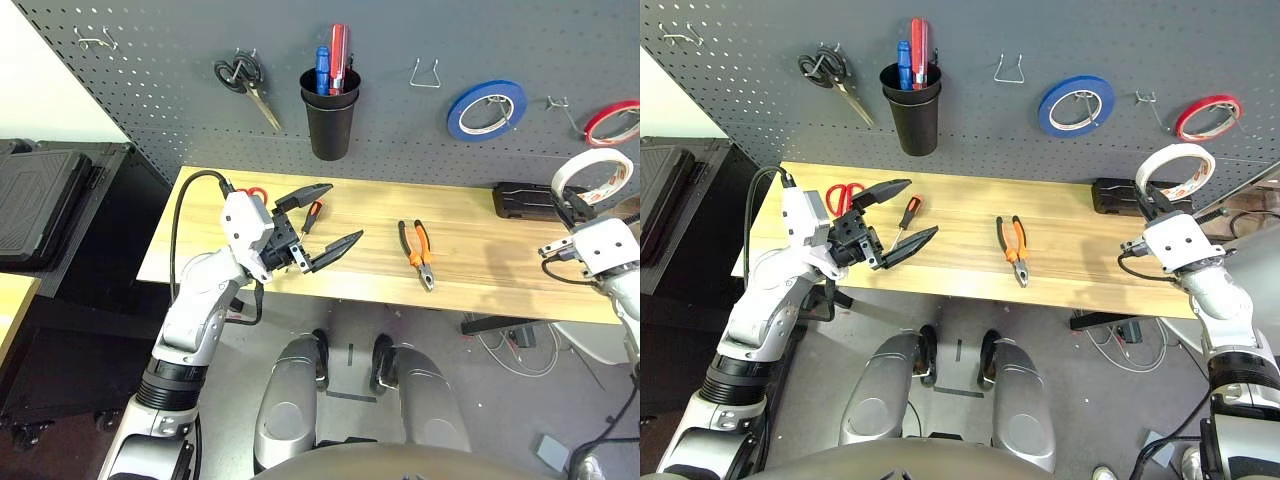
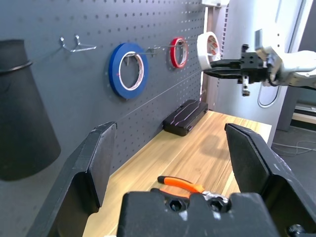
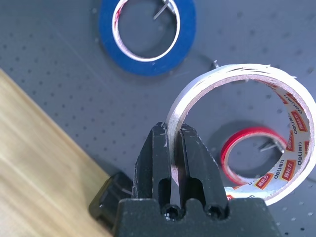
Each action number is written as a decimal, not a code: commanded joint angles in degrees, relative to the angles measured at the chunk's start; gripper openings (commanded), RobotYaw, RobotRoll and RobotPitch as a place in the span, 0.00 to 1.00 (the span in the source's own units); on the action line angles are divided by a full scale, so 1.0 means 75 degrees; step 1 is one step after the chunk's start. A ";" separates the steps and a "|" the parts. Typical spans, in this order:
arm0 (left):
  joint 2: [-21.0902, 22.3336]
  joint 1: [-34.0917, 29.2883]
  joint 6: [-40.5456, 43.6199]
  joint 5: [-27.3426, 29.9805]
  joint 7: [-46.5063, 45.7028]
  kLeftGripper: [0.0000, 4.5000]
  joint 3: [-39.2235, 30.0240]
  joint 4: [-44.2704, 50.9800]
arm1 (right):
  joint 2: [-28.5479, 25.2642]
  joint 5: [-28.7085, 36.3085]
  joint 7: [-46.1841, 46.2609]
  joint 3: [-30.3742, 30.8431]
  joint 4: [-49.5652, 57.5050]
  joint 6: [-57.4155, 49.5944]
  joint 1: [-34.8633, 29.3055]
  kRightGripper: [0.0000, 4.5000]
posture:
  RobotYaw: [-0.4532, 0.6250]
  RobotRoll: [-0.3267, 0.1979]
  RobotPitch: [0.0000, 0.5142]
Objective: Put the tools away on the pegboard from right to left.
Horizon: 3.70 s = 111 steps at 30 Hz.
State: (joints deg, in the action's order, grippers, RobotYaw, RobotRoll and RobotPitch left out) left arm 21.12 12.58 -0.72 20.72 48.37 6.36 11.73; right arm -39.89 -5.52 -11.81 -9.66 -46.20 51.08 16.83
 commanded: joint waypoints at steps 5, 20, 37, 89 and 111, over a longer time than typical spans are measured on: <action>-0.0029 0.0011 -0.0251 -0.0087 0.0104 1.00 0.0188 0.0039 | -0.0048 -0.0181 0.0059 0.0133 -0.0496 -0.0132 0.0708 0.01 | 0.57 0.62 0.37; -0.0028 0.0020 -0.0370 -0.0155 0.0056 1.00 0.0249 0.0047 | 0.0185 -0.0739 0.0388 0.0722 -0.2186 -0.0997 0.2922 0.01 | 0.59 0.62 0.36; 0.0017 -0.0130 -0.0258 -0.0234 -0.0117 1.00 0.0283 0.0084 | 0.0604 -0.0120 -0.0331 0.0708 -0.2153 -0.1197 0.2677 0.89 | 0.60 0.62 0.39; 0.1870 -0.0378 0.1620 -0.2596 0.0011 1.00 0.1186 -0.0211 | 0.2614 0.2131 -0.1270 0.1092 0.4964 -1.0926 -0.0662 0.99 | 0.60 0.62 0.52; 0.2056 -0.0180 0.1672 -0.3091 0.0134 1.00 0.1379 -0.0410 | 0.3627 0.1998 -0.0006 0.1149 0.4631 -1.4119 0.0667 0.99 | 0.60 0.62 0.60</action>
State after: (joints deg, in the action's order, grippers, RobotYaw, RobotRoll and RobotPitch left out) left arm 36.50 11.54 12.07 -1.50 48.70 15.36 9.81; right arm -12.95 9.99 -12.58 -0.83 -9.73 -53.64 22.00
